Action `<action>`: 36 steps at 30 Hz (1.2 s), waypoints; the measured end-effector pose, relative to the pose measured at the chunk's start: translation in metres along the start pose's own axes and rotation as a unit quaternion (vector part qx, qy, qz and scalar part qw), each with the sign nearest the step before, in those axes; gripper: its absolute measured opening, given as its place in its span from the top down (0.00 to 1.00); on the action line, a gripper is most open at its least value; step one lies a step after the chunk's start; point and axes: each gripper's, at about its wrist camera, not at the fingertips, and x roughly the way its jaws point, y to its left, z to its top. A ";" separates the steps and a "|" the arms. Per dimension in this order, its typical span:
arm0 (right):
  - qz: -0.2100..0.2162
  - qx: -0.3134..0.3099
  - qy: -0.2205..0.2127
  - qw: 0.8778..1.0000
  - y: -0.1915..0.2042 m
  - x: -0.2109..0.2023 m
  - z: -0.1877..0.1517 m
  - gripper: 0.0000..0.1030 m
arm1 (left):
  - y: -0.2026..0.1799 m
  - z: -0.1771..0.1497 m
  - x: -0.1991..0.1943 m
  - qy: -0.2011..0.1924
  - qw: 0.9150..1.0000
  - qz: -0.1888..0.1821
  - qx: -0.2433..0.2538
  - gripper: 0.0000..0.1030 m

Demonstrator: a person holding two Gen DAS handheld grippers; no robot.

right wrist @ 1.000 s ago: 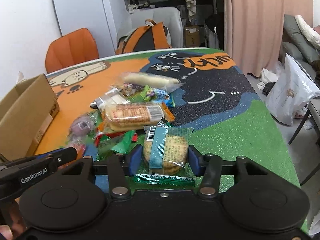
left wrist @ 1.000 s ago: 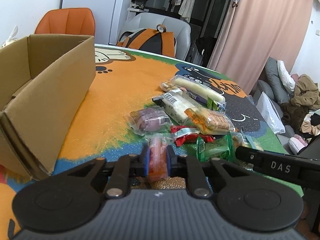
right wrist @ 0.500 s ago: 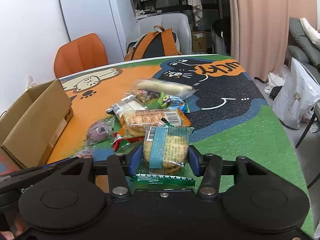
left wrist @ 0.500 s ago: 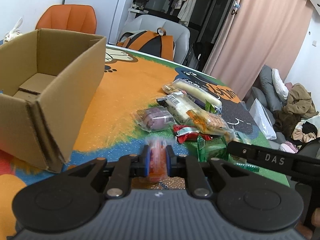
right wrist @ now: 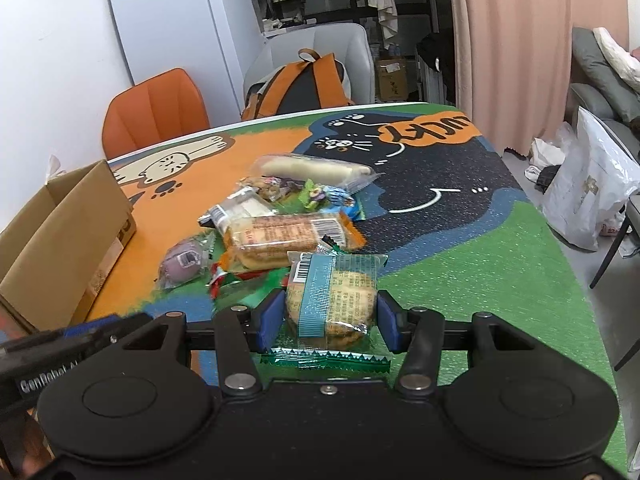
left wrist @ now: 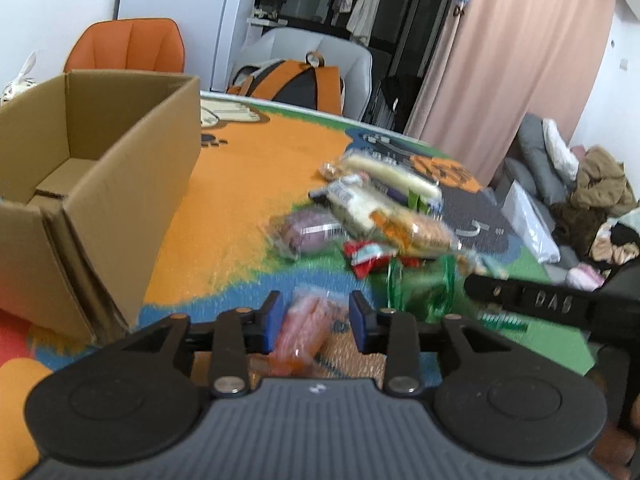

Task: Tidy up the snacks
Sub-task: 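Carry the biscuit pack and orange stick snack over the cardboard box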

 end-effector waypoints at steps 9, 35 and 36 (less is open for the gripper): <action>0.005 0.004 -0.001 1.000 -0.002 -0.003 -0.002 0.52 | 0.001 -0.004 0.001 0.008 1.000 0.020 0.014 0.83; 0.065 -0.049 -0.037 0.996 0.063 -0.035 0.020 0.52 | 0.024 0.039 -0.070 -0.083 0.996 0.041 -0.005 0.84; 0.068 -0.052 -0.036 0.996 0.067 -0.036 0.021 0.52 | 0.026 0.040 -0.072 -0.083 0.996 0.042 -0.006 0.84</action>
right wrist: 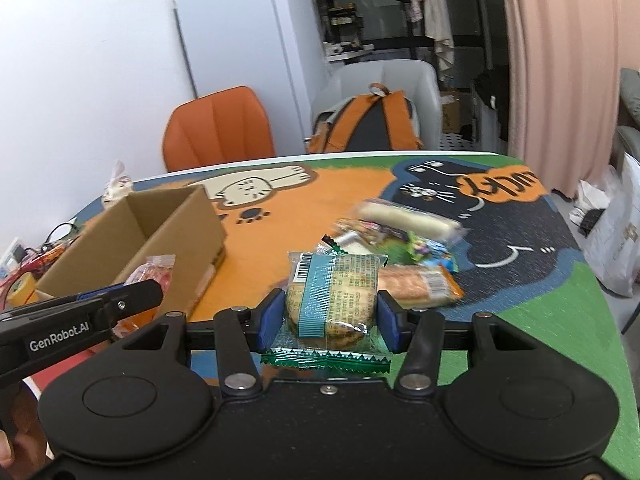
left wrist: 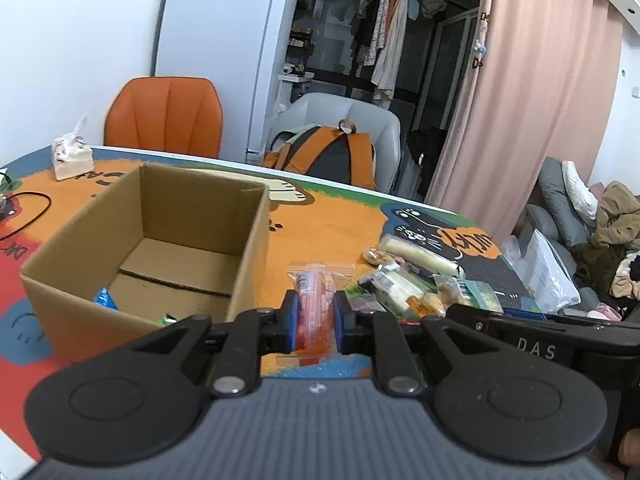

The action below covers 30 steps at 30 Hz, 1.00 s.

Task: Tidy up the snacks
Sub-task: 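Carry the biscuit pack and orange stick snack over the cardboard box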

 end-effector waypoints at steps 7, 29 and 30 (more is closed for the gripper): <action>0.019 -0.016 -0.006 1.000 0.021 0.001 0.017 0.52 | 0.013 0.014 -0.009 -0.013 1.000 0.013 -0.006 0.84; 0.085 -0.060 -0.011 0.994 0.097 0.020 0.054 0.52 | 0.079 0.048 -0.002 0.017 0.998 0.063 -0.004 0.84; 0.088 -0.061 -0.011 0.994 0.100 0.021 0.055 0.52 | 0.083 0.049 0.000 0.020 0.998 0.062 -0.005 0.84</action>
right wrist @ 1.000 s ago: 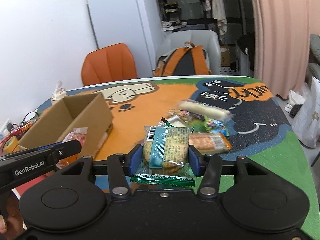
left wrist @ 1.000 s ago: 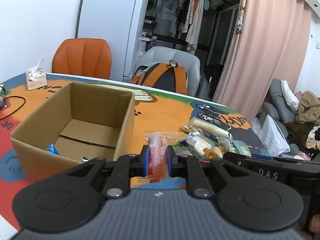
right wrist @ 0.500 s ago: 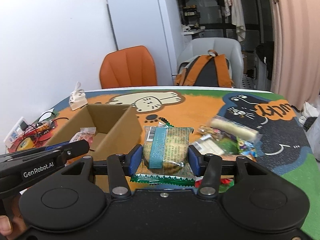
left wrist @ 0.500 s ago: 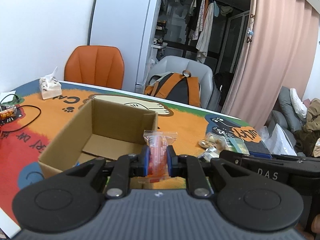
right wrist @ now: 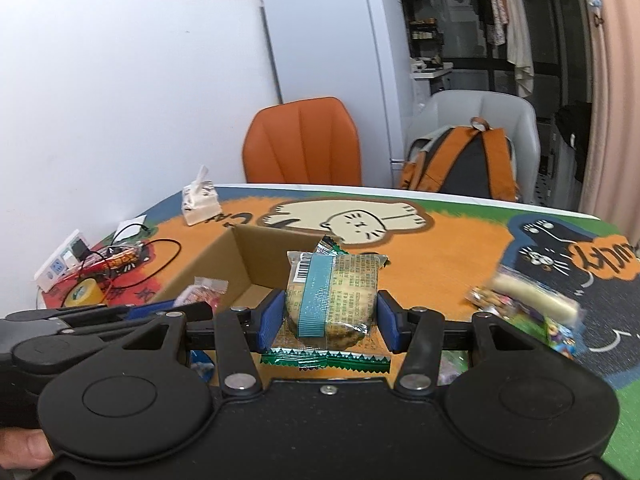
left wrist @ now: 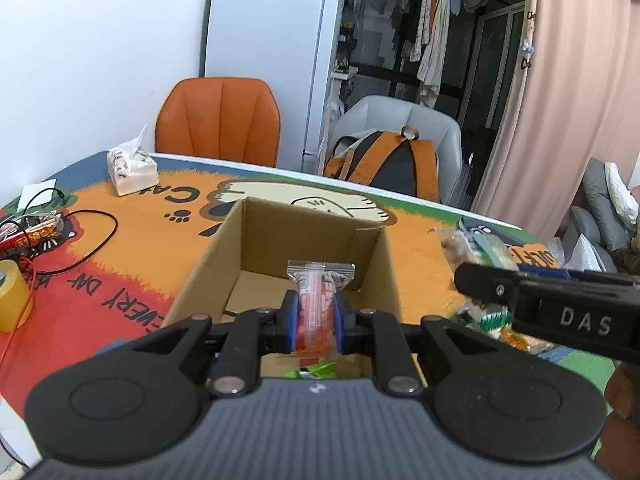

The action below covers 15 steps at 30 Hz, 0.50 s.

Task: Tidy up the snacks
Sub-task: 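Carry the biscuit pack and orange stick snack over the cardboard box, then open both tools to drop the snacks into the box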

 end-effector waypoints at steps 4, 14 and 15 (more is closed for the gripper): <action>0.009 -0.006 0.002 1.000 0.008 0.008 0.006 0.52 | 0.009 0.004 0.009 0.009 1.000 0.009 0.004 0.84; 0.026 -0.006 0.018 0.999 0.017 0.029 0.008 0.52 | 0.019 0.010 0.038 0.033 0.999 0.015 0.003 0.84; 0.027 -0.004 0.020 0.999 0.018 0.031 0.008 0.52 | 0.019 0.010 0.039 0.033 0.999 0.016 0.003 0.84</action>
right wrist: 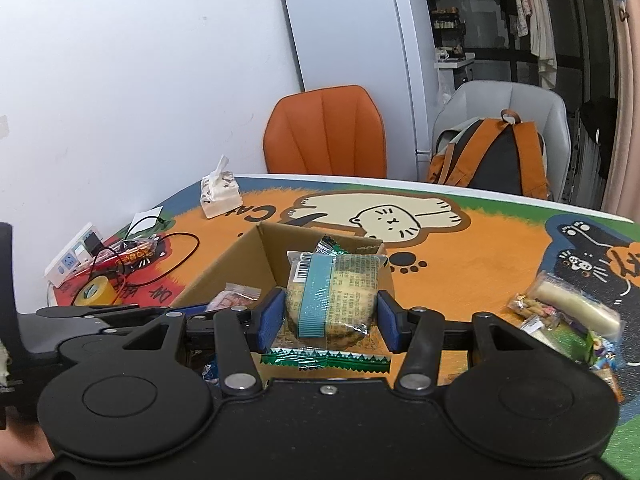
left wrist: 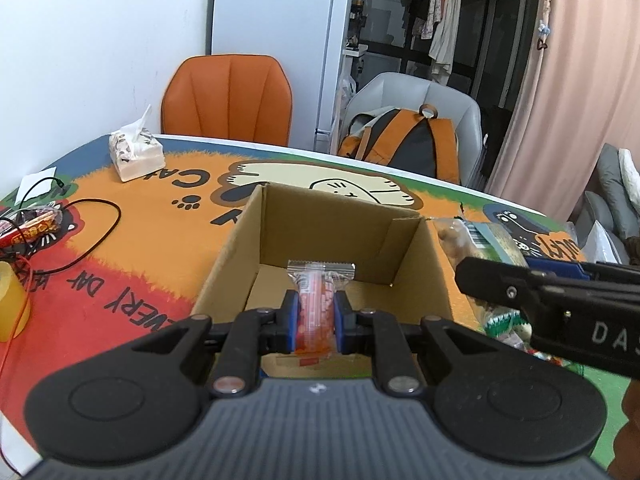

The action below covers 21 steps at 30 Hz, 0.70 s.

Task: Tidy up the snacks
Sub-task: 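Open both tools to drop the snacks into the box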

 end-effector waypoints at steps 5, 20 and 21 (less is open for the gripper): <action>0.004 0.003 0.005 1.000 0.001 0.008 0.002 0.52 | 0.004 0.003 0.002 -0.004 1.000 0.010 -0.014 0.80; 0.027 -0.011 0.007 1.000 0.012 0.028 0.011 0.49 | 0.017 -0.021 -0.025 -0.012 0.994 0.039 -0.101 0.50; 0.023 -0.011 0.001 1.000 0.012 0.027 0.012 0.40 | 0.018 -0.022 -0.027 -0.014 0.994 0.039 -0.104 0.46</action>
